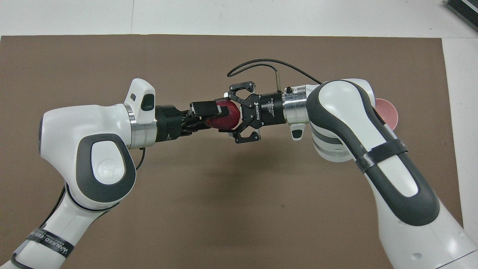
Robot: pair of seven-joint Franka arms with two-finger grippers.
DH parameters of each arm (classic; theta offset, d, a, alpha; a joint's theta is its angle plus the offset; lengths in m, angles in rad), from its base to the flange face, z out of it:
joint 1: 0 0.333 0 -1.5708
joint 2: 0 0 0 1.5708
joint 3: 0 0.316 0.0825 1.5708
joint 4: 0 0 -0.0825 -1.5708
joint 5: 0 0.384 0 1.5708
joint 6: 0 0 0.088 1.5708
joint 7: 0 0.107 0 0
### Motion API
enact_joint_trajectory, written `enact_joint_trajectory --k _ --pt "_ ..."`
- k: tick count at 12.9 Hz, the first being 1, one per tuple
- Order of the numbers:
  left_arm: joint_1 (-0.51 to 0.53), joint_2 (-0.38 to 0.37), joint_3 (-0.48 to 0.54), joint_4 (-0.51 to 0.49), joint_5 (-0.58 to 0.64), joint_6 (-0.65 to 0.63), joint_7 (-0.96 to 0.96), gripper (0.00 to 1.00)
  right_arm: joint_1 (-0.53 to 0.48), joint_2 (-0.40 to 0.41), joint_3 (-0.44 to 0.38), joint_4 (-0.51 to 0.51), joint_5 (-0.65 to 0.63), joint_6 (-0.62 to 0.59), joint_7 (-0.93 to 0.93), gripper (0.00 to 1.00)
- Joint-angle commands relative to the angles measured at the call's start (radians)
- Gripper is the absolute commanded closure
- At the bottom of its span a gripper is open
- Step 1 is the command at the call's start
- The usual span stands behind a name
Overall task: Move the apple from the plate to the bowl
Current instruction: 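Carry the apple with the right gripper while the left gripper withdraws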
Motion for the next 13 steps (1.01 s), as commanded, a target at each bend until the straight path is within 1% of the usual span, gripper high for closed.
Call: enact_joint_trajectory --k 1,3,4,6,7,8,9,11,12,13 --pt "-0.009 -0.006 0.015 -0.004 0.046 -0.012 -0.021 0.00 -0.008 -0.018 0.002 -0.002 -0.066 0.012 0.009 1.00" --pt "0.005 -0.040 0.033 -0.008 0.093 -0.064 -0.021 0.00 -0.014 -0.015 -0.001 -0.002 -0.149 0.014 0.008 1.00" --pt "0.000 -0.057 0.084 -0.008 0.124 -0.136 -0.021 0.00 -0.023 -0.014 -0.004 0.000 -0.196 0.014 0.008 1.00" --pt "-0.003 -0.080 0.151 -0.001 0.225 -0.260 -0.021 0.00 -0.064 -0.018 -0.007 0.003 -0.336 0.011 0.006 1.00" --pt "-0.004 -0.091 0.179 0.001 0.292 -0.291 -0.021 0.00 -0.093 -0.024 -0.006 0.007 -0.408 -0.001 0.006 1.00" --pt "-0.009 -0.095 0.208 0.002 0.378 -0.316 -0.021 0.00 -0.107 -0.041 -0.006 0.009 -0.490 -0.003 0.006 1.00" --pt "-0.009 -0.106 0.230 0.010 0.490 -0.343 -0.020 0.00 -0.104 -0.051 -0.007 0.012 -0.584 0.006 0.008 1.00" --pt "-0.012 -0.108 0.266 0.051 0.706 -0.403 -0.015 0.00 -0.101 -0.043 -0.006 0.044 -0.766 0.018 0.002 1.00" --pt "-0.013 -0.106 0.279 0.077 0.794 -0.432 -0.012 0.00 -0.101 -0.037 -0.006 0.055 -0.849 0.059 -0.035 1.00" --pt "-0.013 -0.106 0.296 0.100 0.862 -0.451 -0.010 0.00 -0.100 -0.034 -0.006 0.049 -0.917 0.128 -0.081 1.00"
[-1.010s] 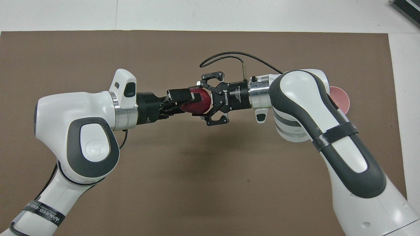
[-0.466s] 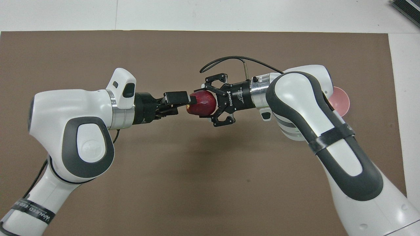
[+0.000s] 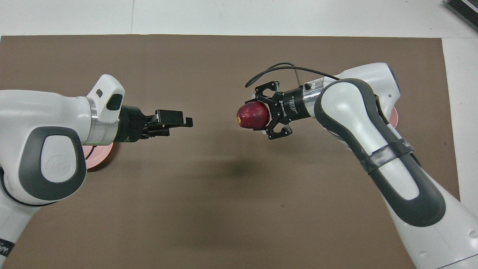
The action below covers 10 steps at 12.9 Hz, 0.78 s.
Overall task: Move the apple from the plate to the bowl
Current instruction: 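Carry the apple with the right gripper while the left gripper withdraws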
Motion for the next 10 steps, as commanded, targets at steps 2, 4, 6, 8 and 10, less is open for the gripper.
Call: enact_joint_trajectory --k 2,4,6,8,10 --pt "-0.041 -0.003 0.077 0.097 0.217 -0.087 -0.004 0.00 -0.016 0.025 0.002 0.007 -0.224 0.152 -0.155 1.00" --pt "-0.041 -0.001 0.104 0.184 0.266 -0.167 0.037 0.00 -0.066 0.028 0.002 0.007 -0.347 0.173 -0.295 1.00" --pt "-0.041 0.011 0.143 0.313 0.271 -0.308 0.115 0.00 -0.111 0.028 0.002 -0.009 -0.440 0.173 -0.500 1.00" --pt "-0.042 0.011 0.175 0.405 0.295 -0.439 0.158 0.00 -0.157 0.028 0.002 -0.022 -0.519 0.191 -0.648 1.00" --pt "-0.056 0.011 0.183 0.458 0.343 -0.524 0.184 0.00 -0.206 0.022 0.002 -0.054 -0.583 0.278 -0.792 1.00"
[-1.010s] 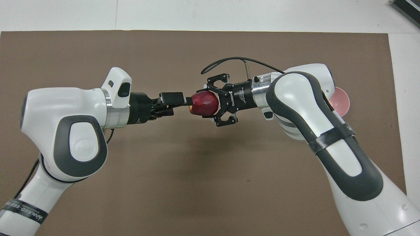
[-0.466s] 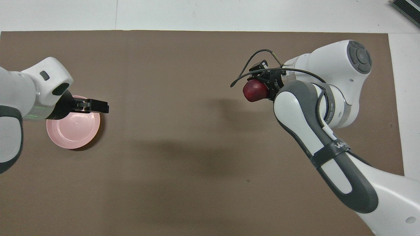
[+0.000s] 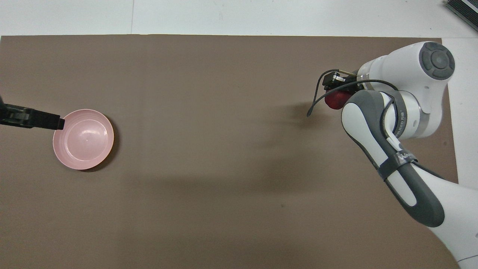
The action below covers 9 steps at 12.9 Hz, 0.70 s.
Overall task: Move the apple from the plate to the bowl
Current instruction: 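Carry the apple with the right gripper while the left gripper withdraws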
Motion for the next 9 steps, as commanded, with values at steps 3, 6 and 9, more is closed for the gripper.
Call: enact_joint_trajectory --k 3,6,9 --pt "-0.039 0.051 0.027 0.152 0.069 -0.178 0.027 0.00 -0.120 -0.065 0.011 -0.164 -0.052 0.179 -0.273 1.00" --pt "-0.034 0.049 0.024 0.159 0.070 -0.189 0.027 0.00 -0.163 -0.161 0.011 -0.287 -0.052 0.200 -0.317 1.00" --pt "-0.022 0.051 0.024 0.154 0.058 -0.169 0.029 0.00 -0.168 -0.240 0.011 -0.448 -0.052 0.261 -0.315 1.00"
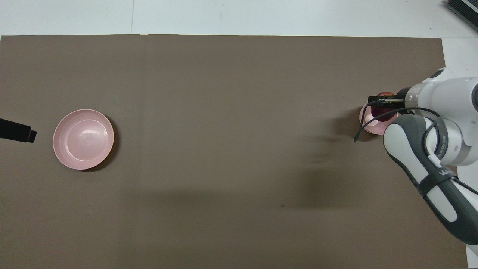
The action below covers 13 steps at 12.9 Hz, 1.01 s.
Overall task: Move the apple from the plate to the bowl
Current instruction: 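Lower the apple into the small pink bowl and open the right gripper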
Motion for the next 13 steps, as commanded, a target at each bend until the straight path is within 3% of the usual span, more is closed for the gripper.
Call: enact_joint_trajectory --k 1,7,8,9,11,13 --pt "0.009 0.020 0.014 0.031 0.006 -0.008 0.012 0.00 -0.009 -0.107 0.012 -0.183 -0.022 0.100 -0.006 1.00" --pt "0.014 0.061 0.014 0.048 0.000 -0.019 0.016 0.00 -0.014 0.023 0.011 -0.162 -0.049 0.262 -0.005 1.00" --pt "0.014 0.062 0.014 0.056 0.001 -0.022 0.016 0.00 -0.016 0.026 0.011 -0.145 -0.049 0.254 -0.005 0.59" --pt "0.014 0.061 0.011 0.057 0.003 -0.024 0.016 0.00 -0.017 0.031 0.011 -0.136 -0.049 0.252 -0.003 0.01" --pt "0.012 0.046 0.011 0.051 -0.002 -0.007 0.011 0.00 -0.026 0.023 0.011 -0.098 -0.048 0.180 -0.005 0.00" --pt "0.017 0.041 0.011 0.047 -0.002 -0.008 0.008 0.00 -0.055 -0.003 0.014 -0.015 -0.046 -0.022 -0.012 0.00"
